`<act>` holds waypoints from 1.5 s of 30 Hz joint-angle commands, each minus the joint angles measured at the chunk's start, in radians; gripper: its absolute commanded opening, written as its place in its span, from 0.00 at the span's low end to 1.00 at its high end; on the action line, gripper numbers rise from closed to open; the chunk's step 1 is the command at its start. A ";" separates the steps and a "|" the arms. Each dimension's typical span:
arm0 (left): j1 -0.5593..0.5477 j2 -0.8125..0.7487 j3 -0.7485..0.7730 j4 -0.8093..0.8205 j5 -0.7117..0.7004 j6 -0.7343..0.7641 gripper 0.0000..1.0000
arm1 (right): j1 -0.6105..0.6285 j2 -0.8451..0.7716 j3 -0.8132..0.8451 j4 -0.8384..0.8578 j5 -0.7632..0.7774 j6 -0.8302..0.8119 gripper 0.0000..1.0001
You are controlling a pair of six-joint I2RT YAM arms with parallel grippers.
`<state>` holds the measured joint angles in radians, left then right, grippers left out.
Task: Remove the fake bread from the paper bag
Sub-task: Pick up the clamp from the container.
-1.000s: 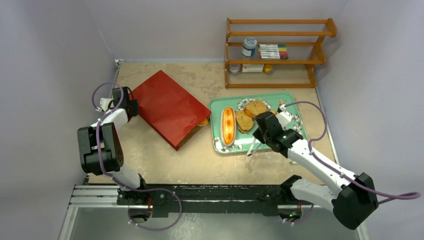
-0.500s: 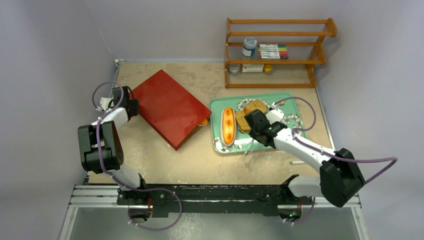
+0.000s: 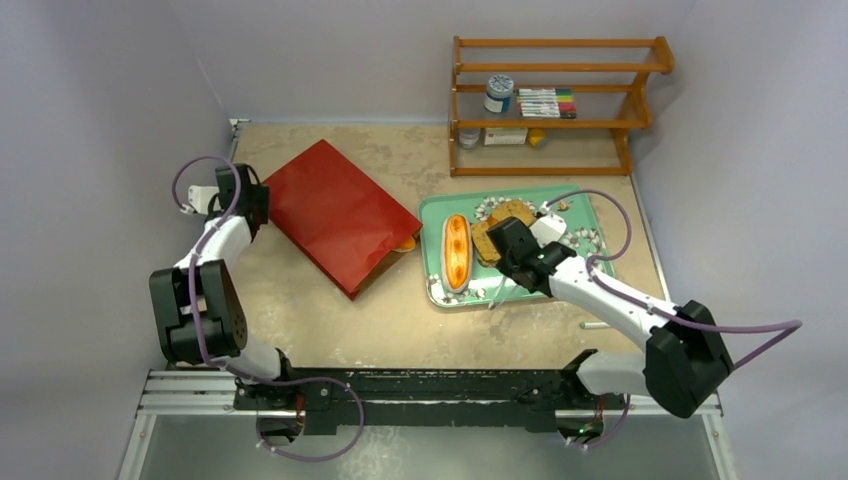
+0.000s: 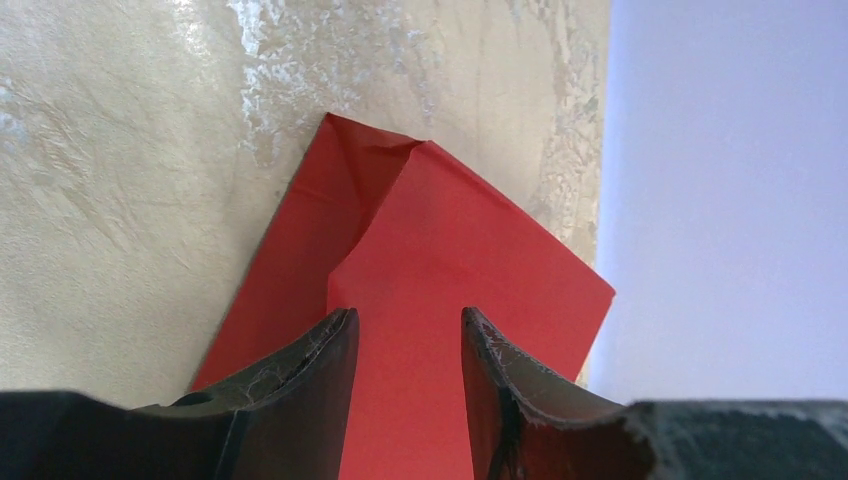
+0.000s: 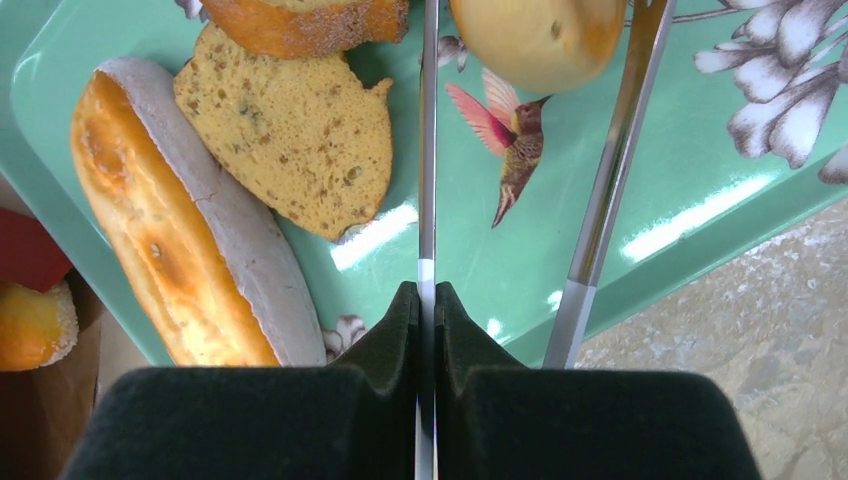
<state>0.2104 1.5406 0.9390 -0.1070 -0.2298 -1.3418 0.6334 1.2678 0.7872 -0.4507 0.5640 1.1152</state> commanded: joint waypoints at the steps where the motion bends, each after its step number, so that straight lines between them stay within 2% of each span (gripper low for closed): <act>1: 0.009 -0.076 0.046 -0.009 -0.031 0.011 0.42 | 0.035 -0.063 0.057 -0.038 0.080 0.014 0.00; 9: 0.008 -0.131 0.039 -0.002 -0.017 -0.018 0.42 | 0.040 -0.097 0.113 -0.084 0.113 0.007 0.00; 14: 0.007 -0.154 0.043 -0.005 -0.013 -0.017 0.42 | 0.047 -0.106 0.158 -0.067 0.112 -0.055 0.00; 21: -0.020 -0.184 0.100 -0.017 0.011 0.040 0.43 | 0.097 -0.124 0.190 0.073 0.052 -0.303 0.00; 28: -0.152 -0.167 0.250 -0.055 0.090 0.153 0.42 | 0.243 -0.087 0.289 0.169 0.055 -0.543 0.00; 37: -0.277 -0.125 0.363 -0.104 0.289 0.198 0.42 | 0.426 0.035 0.323 0.310 0.099 -0.775 0.00; 45: -0.402 -0.073 0.425 -0.152 0.361 0.206 0.43 | 0.533 0.140 0.361 0.412 0.165 -0.884 0.00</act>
<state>-0.1429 1.4540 1.3014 -0.2344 0.0612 -1.1709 1.1282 1.3838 1.0790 -0.1528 0.6437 0.3321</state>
